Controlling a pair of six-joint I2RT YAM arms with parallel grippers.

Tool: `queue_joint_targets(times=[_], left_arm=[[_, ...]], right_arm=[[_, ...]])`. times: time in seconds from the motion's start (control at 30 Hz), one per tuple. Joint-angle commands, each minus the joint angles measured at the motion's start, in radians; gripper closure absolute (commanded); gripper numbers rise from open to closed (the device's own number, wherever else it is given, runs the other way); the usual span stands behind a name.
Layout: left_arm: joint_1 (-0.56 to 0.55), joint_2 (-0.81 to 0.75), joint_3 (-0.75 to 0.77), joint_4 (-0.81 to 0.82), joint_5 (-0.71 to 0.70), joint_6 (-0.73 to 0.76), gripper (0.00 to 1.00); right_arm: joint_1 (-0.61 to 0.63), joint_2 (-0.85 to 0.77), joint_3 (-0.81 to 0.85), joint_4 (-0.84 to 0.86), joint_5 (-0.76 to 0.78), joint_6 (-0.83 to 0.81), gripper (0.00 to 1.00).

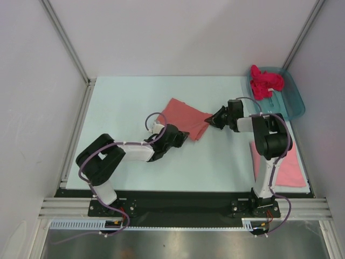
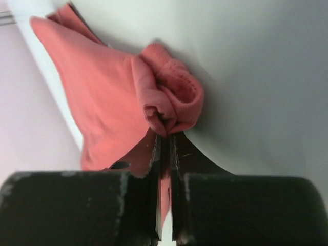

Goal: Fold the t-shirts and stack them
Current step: Neatly place the folded tshirt to the corner

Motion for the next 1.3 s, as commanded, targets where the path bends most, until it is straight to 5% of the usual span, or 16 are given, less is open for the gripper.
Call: queue_joint_targets(times=[0.0,0.2,0.3,0.4,0.53,0.83,1.1,1.27], left_arm=[[-0.005,-0.067,-0.026,0.064,0.122,0.135,0.96],[-0.042,0.04,-0.096,0.422,0.406,0.356,0.73],[-0.075,0.107,-0.147,0.69,0.53,0.352,0.64],[-0.106,0.189,-0.213,0.966,0.61,0.298,0.42],[-0.154,0.214,-0.288,1.123,0.647,0.297,0.45],[-0.282,-0.112,-0.418,0.917,0.624,0.408,0.3],[-0.289,-0.556,-0.298,0.197,0.508,0.769,0.29],[-0.287,-0.689,-0.227,0.02,0.446,0.876,0.27]], right_arm=[[-0.005,-0.173,-0.112,0.031,0.221,-0.092,1.0],[-0.005,-0.439,-0.255,-0.178,0.408,-0.192,1.0],[-0.007,-0.582,-0.336,-0.33,0.5,-0.173,1.0],[-0.014,-0.76,-0.454,-0.426,0.61,-0.129,1.0],[-0.031,-0.993,-0.539,-0.521,0.731,-0.08,1.0],[-0.046,-1.225,-0.554,-0.658,0.802,-0.051,1.0],[-0.1,-1.285,-0.457,-0.83,0.895,0.04,1.0],[-0.109,-1.239,-0.378,-0.933,0.975,0.198,1.0]])
